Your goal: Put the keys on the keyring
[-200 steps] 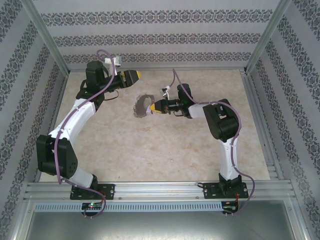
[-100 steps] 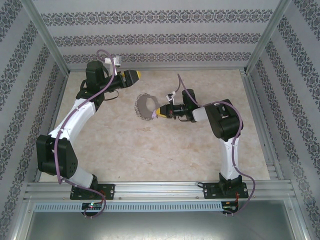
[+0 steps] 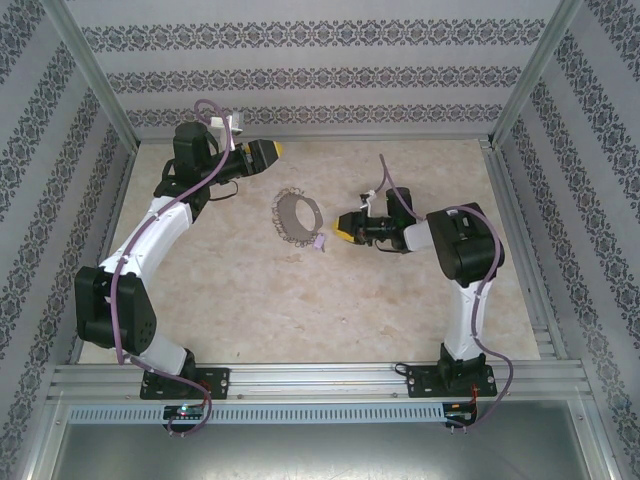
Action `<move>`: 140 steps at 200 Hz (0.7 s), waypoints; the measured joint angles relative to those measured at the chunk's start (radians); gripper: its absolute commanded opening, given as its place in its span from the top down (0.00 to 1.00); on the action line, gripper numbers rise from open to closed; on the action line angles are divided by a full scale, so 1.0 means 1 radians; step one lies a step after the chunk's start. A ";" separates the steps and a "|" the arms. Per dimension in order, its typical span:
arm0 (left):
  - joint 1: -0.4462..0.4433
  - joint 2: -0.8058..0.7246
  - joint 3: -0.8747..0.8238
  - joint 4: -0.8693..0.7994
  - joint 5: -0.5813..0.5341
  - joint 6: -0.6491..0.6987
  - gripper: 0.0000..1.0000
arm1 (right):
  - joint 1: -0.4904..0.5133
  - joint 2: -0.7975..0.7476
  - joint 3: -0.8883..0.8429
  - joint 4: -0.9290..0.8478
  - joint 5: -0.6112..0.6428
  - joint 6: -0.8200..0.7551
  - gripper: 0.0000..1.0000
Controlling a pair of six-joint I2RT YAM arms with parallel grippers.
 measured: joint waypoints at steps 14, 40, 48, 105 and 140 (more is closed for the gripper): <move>0.000 0.000 0.000 0.002 0.000 -0.003 0.35 | -0.006 -0.031 -0.007 -0.006 0.019 -0.002 0.64; 0.000 0.000 0.000 0.002 -0.001 -0.003 0.34 | 0.010 -0.070 -0.002 -0.012 0.053 -0.001 0.64; 0.000 0.000 0.000 0.002 -0.001 -0.003 0.34 | 0.023 -0.073 0.007 -0.017 0.065 -0.001 0.64; 0.000 0.000 0.000 0.002 0.000 -0.003 0.34 | 0.150 -0.073 0.081 -0.078 0.142 -0.001 0.64; 0.000 0.000 0.000 0.002 0.000 -0.003 0.34 | 0.205 -0.072 0.105 -0.138 0.199 -0.018 0.65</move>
